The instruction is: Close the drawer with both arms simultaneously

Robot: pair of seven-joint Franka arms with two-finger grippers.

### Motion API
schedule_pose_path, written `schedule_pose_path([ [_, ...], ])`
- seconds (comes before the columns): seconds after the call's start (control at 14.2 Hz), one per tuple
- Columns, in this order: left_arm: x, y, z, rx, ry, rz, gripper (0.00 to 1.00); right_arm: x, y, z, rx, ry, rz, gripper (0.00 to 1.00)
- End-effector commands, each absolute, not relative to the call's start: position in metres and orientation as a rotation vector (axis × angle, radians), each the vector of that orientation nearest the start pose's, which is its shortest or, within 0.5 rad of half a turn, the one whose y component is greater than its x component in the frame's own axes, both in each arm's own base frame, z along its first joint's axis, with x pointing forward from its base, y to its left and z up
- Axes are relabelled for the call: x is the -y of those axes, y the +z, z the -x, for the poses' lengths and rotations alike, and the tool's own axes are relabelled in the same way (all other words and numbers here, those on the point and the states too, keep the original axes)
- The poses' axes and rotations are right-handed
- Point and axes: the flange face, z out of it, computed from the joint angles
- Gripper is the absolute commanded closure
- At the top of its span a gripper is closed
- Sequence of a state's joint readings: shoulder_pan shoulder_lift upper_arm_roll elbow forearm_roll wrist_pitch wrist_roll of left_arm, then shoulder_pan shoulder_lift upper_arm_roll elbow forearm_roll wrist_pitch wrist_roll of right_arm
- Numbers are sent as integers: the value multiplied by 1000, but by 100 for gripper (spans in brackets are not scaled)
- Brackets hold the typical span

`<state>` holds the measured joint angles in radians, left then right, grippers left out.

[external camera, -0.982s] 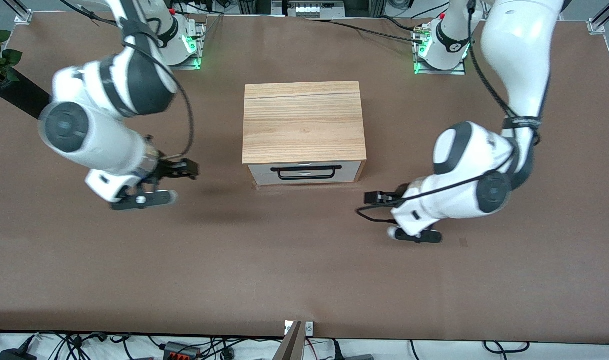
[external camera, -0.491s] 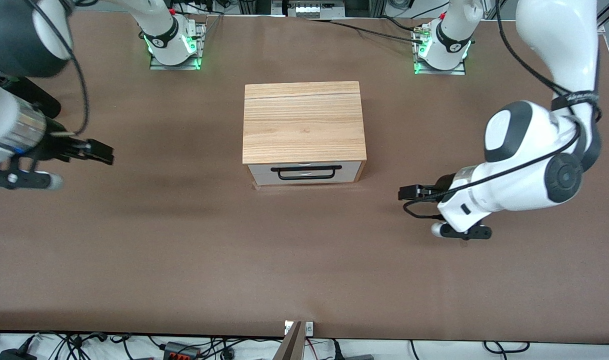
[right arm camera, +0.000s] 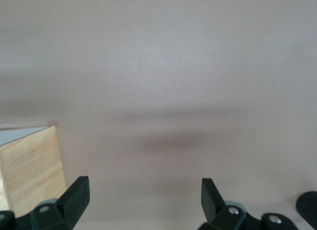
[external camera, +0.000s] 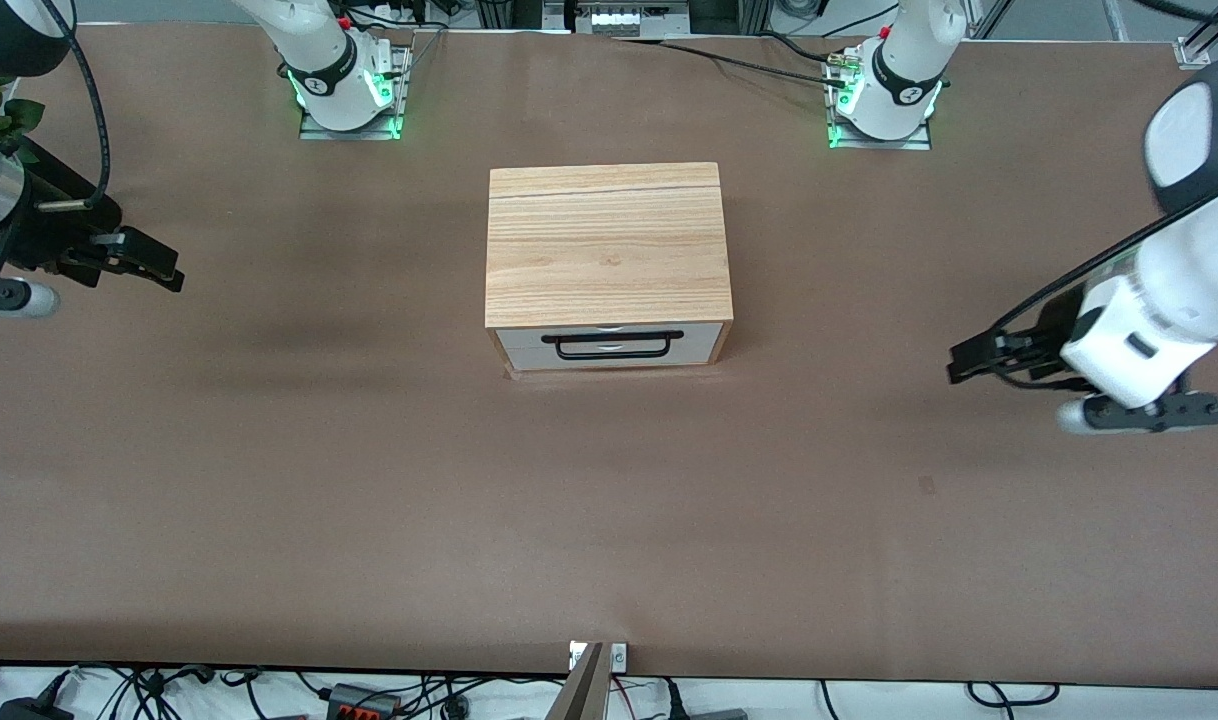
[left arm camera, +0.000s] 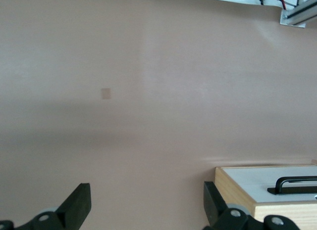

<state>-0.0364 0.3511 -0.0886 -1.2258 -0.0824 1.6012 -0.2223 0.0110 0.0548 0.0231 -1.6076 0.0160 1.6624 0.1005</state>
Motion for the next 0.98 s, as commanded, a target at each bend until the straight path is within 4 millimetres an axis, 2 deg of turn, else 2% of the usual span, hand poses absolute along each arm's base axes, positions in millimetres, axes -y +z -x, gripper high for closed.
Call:
schedule_pose_path([
  [0.0,63,616,-612,195,-47,3218,0,-15,582,-551,-107,-14,3135,0],
  [0.14,50,618,-603,198,15,3162,0,-9,577,-560,-124,34,3132,0],
  [0.21,49,621,-599,172,8,3134,0,-11,581,-564,-116,22,3133,0],
  [0.42,50,608,-575,139,51,3121,0,-18,583,-563,-97,20,3135,0],
  [0.56,33,603,-573,183,53,3114,0,-18,582,-560,-99,60,3137,0],
  [0.63,33,603,-572,184,56,3114,0,-17,583,-560,-104,61,3136,0],
  [0.77,46,606,-568,162,50,3115,0,-18,583,-560,-102,61,3137,0],
  [0.91,48,605,-562,162,47,3113,0,-17,582,-559,-106,68,3137,0],
])
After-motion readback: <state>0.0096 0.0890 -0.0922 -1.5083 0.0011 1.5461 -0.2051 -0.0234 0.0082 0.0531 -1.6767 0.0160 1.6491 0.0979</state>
